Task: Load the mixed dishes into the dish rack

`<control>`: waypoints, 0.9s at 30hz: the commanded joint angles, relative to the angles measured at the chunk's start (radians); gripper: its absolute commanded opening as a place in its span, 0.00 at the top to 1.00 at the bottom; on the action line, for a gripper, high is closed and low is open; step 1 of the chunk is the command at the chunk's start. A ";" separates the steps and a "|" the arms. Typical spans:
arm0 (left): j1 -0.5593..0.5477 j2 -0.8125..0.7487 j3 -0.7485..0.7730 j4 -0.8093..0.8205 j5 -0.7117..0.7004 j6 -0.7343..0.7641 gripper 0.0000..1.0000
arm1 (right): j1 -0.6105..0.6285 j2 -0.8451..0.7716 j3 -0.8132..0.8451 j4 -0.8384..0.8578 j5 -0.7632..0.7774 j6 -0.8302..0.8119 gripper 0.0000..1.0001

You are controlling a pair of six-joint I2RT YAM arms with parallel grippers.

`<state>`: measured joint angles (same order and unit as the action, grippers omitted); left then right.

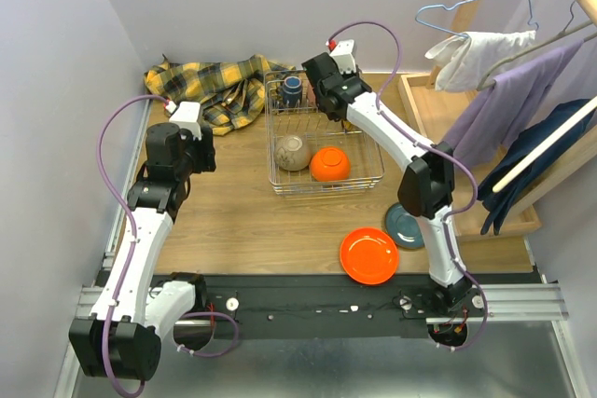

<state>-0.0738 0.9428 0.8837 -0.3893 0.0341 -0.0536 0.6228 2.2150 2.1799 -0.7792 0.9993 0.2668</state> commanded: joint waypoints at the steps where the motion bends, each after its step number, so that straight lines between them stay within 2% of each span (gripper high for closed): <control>1: 0.003 -0.021 -0.015 0.004 -0.002 -0.008 0.34 | 0.012 0.054 0.060 -0.034 -0.005 0.045 0.99; 9: 0.005 -0.018 -0.012 -0.003 0.010 -0.020 0.34 | 0.014 0.091 0.032 -0.057 -0.068 0.049 0.99; 12: 0.005 -0.019 -0.009 -0.010 0.018 -0.025 0.34 | 0.015 0.083 0.020 -0.057 -0.146 0.019 0.82; 13: 0.005 -0.021 -0.009 -0.011 0.027 -0.026 0.34 | 0.017 0.077 0.012 -0.055 -0.166 0.015 0.71; 15: 0.005 -0.025 -0.009 -0.025 0.053 -0.046 0.34 | 0.023 0.046 0.003 -0.054 -0.177 0.006 0.61; 16: 0.005 -0.030 -0.012 -0.029 0.070 -0.055 0.34 | 0.025 0.029 -0.003 -0.051 -0.189 0.003 0.52; 18: 0.003 -0.061 -0.043 -0.022 0.159 -0.095 0.34 | 0.029 -0.018 -0.029 -0.045 -0.205 -0.006 0.45; 19: 0.003 -0.081 -0.061 -0.007 0.194 -0.112 0.34 | 0.029 -0.035 -0.038 -0.045 -0.229 -0.009 0.38; 24: -0.036 -0.243 -0.273 0.220 0.436 -0.300 0.31 | 0.032 -0.162 -0.171 -0.025 -0.318 -0.069 0.28; 25: -0.091 -0.263 -0.307 0.268 0.455 -0.381 0.31 | 0.031 -0.220 -0.202 -0.017 -0.365 -0.089 0.26; 27: -0.188 -0.262 -0.354 0.331 0.469 -0.406 0.32 | 0.031 -0.273 -0.264 -0.008 -0.410 -0.130 0.23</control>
<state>-0.1116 0.7258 0.6315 -0.2672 0.3210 -0.2699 0.6472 2.1098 2.0258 -0.8055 0.7235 0.2226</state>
